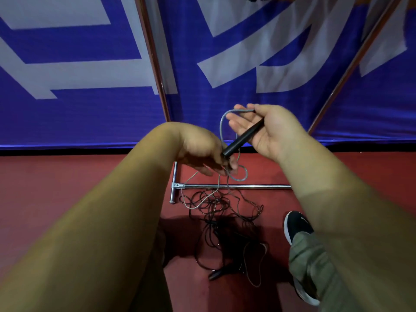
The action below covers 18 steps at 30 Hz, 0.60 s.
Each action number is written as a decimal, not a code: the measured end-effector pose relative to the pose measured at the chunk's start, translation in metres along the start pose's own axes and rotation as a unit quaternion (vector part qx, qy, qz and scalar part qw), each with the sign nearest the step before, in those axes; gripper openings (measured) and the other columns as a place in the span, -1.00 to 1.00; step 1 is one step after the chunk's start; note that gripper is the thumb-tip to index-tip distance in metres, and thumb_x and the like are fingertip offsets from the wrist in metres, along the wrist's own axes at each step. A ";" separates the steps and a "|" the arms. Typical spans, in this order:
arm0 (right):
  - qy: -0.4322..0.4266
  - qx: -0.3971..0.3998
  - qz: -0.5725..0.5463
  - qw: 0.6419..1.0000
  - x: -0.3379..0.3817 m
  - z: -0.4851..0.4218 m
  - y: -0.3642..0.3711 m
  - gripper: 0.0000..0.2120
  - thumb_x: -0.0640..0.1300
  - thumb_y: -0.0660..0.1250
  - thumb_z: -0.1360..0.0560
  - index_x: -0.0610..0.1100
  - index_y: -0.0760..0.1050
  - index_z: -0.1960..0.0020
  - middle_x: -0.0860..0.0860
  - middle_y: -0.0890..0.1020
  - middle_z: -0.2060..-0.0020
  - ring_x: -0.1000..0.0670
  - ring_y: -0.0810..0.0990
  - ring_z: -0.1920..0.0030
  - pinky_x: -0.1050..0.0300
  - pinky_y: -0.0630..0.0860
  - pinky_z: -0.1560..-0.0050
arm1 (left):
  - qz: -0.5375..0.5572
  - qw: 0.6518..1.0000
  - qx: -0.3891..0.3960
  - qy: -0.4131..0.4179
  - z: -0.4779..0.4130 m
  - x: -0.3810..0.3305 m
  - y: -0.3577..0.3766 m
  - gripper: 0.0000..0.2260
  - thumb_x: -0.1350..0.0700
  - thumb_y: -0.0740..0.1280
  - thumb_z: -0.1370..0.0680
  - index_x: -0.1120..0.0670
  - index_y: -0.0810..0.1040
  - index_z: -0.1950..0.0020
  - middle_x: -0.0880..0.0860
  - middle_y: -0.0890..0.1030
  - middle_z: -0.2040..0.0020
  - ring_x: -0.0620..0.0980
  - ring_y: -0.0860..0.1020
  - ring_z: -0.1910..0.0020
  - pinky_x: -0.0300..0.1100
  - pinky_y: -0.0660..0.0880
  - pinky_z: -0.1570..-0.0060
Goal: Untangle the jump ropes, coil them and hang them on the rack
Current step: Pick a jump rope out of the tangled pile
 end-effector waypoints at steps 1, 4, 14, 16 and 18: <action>-0.009 -0.007 -0.016 1.000 0.003 0.000 -0.002 -0.84 -0.23 0.08 -0.77 -0.23 0.43 -0.13 -0.21 0.76 0.08 -0.25 0.80 0.11 -0.07 0.75 0.16 | -0.011 1.000 0.018 0.000 0.000 0.000 0.004 -0.74 0.26 0.23 -0.71 0.09 0.64 -0.31 0.02 0.68 -0.31 -0.04 0.58 -0.40 -0.02 0.42 -0.46; -0.017 -0.025 0.009 1.000 0.009 -0.002 -0.007 -0.80 -0.24 0.08 -0.75 -0.26 0.46 -0.21 -0.22 0.76 -0.03 -0.20 0.80 0.10 -0.05 0.74 0.20 | 0.004 1.000 0.007 -0.006 -0.002 0.000 0.004 -0.74 0.14 0.14 -0.78 0.12 0.63 -0.20 0.13 0.71 -0.24 0.03 0.65 -0.31 0.01 0.49 -0.42; 0.148 -0.031 0.469 0.870 -0.022 0.006 -0.031 -0.68 -0.37 0.14 -0.61 -0.08 0.61 -0.01 -0.01 0.69 0.10 0.05 0.51 0.40 0.14 0.51 0.33 | 0.413 0.890 -0.165 0.101 0.001 -0.023 -0.038 -0.78 0.07 0.16 -0.77 0.09 0.53 -0.03 0.05 0.74 0.20 -0.05 0.75 0.20 -0.15 0.70 0.22; 0.165 0.028 0.474 0.865 -0.030 0.006 -0.026 -0.73 -0.27 0.19 -0.67 -0.07 0.65 -0.13 0.00 0.77 -0.07 0.05 0.58 0.38 0.15 0.55 0.31 | 0.502 0.837 -0.172 0.134 -0.001 -0.024 -0.047 -0.75 0.05 0.15 -0.78 0.14 0.55 -0.07 0.08 0.75 0.15 -0.04 0.76 0.18 -0.14 0.71 0.20; 0.155 0.060 0.467 0.869 -0.033 0.006 -0.021 -0.77 -0.15 0.19 -0.74 -0.14 0.63 -0.15 -0.08 0.78 -0.06 0.03 0.62 0.33 0.16 0.53 0.32 | 0.566 0.789 -0.185 0.154 -0.004 -0.020 -0.054 -0.69 0.03 0.11 -0.79 0.20 0.54 -0.18 0.11 0.76 0.09 0.00 0.76 0.17 -0.11 0.71 0.20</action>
Point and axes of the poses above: each hand's wrist, its own z-axis away from the middle knuckle, its own y-axis out of the palm, x = y × z, the point moved 6 cm from there along -z, towards the middle knuckle
